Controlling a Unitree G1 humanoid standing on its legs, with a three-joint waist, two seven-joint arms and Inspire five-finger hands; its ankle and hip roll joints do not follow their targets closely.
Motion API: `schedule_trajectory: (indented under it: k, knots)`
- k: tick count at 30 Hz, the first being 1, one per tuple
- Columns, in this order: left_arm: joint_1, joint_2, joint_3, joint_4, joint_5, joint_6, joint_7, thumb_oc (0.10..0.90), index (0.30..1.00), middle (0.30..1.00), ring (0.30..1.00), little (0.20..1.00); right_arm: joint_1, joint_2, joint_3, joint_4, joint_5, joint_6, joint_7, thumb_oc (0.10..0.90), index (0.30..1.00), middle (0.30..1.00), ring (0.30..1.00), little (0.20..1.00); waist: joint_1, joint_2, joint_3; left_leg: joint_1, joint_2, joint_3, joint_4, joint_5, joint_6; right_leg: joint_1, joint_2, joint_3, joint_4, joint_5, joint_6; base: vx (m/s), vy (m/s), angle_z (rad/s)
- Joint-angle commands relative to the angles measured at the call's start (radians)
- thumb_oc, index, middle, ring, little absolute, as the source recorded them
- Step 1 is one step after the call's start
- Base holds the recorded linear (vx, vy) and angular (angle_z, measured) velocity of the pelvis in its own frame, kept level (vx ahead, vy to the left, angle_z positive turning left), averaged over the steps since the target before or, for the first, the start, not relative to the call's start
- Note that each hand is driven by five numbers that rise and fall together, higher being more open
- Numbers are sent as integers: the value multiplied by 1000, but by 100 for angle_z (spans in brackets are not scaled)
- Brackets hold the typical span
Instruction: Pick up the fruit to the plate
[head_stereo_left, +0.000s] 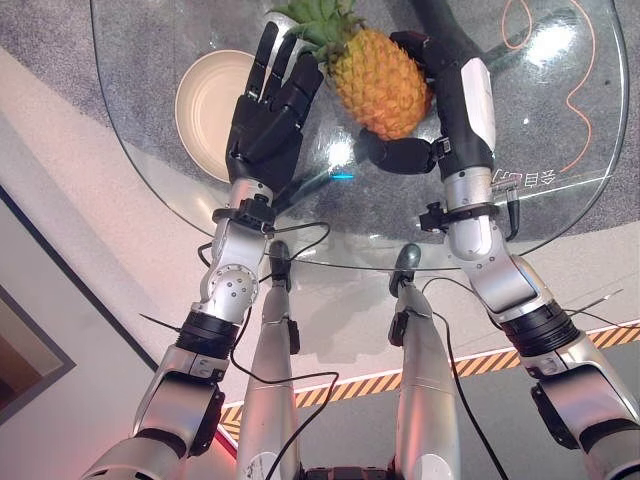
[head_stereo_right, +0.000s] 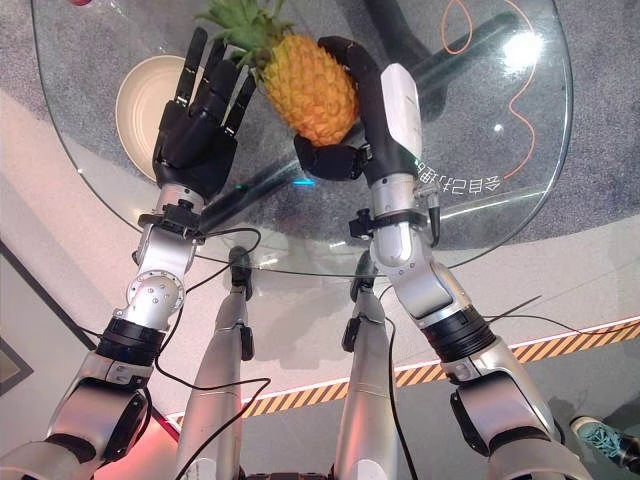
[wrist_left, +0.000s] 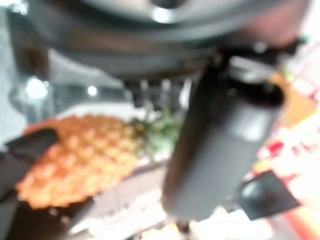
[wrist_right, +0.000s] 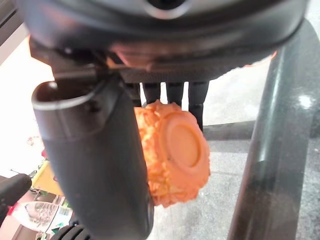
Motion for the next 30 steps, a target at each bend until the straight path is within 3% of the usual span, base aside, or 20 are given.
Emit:
schedule_trajectory:
  k: [1,5,30]
  knots:
    - [-95,-20,-32,-175,85,-52,-20,800,900,900,900,900,-136,-5,54,-244,-14,-107,3,100,300,300,300,200,-13,7,-22,-13,-35,42,49,-49,23,59,21,-52,-131,68,24,0,0,0]
    - [-95,-8,-30,-180,134,-63,12,800,900,900,900,900,-131,-7,43,-258,-14,-114,-2,100,300,300,300,200,-12,7,-22,-17,-36,41,50,-49,24,55,22,-52,-131,67,24,0,0,0]
    - [-89,-24,-18,-187,87,-70,31,800,900,900,900,900,-146,-5,65,-291,-9,-131,46,100,300,300,300,200,-7,4,-22,-21,-34,42,49,-46,22,54,21,-57,-133,68,23,0,0,0]
